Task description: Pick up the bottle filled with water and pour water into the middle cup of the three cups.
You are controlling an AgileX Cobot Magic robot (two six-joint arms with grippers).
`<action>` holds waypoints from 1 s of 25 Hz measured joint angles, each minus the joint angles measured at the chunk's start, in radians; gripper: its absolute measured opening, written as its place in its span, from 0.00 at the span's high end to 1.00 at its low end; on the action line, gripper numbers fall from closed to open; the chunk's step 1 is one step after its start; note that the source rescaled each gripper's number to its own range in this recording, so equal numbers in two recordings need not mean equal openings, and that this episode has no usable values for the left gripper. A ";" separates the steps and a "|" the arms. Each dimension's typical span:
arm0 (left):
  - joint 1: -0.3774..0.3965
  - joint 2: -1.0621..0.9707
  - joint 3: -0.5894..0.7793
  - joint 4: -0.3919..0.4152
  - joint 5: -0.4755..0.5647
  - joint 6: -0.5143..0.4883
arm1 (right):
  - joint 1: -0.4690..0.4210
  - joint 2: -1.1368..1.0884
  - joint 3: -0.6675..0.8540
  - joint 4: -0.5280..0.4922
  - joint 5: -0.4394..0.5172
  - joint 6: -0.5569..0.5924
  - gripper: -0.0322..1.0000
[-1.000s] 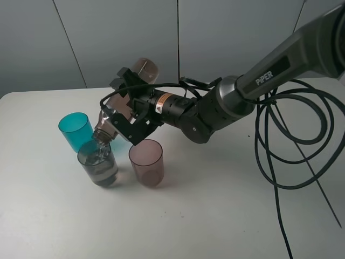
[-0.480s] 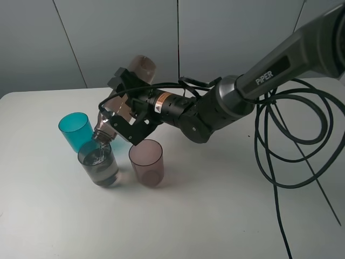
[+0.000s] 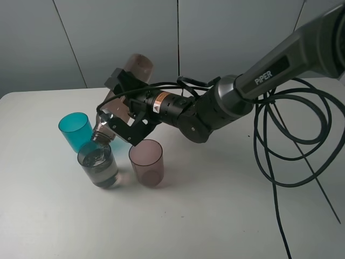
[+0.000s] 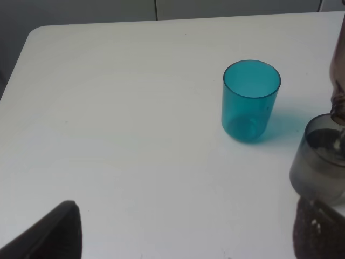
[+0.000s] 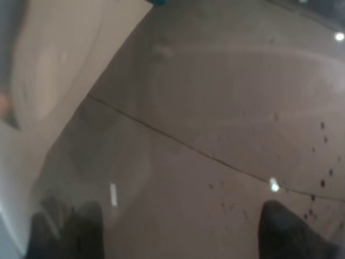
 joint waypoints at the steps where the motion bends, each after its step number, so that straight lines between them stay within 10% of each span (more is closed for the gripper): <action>1: 0.000 0.000 0.000 0.000 0.000 0.000 | 0.000 0.000 0.000 0.000 0.000 0.000 0.96; 11: 0.000 0.000 0.000 0.000 0.000 0.000 | 0.004 -0.011 0.000 -0.022 0.041 0.166 0.96; 25: 0.000 0.000 0.000 0.000 0.000 0.000 | -0.008 -0.147 0.000 -0.016 0.094 0.964 0.96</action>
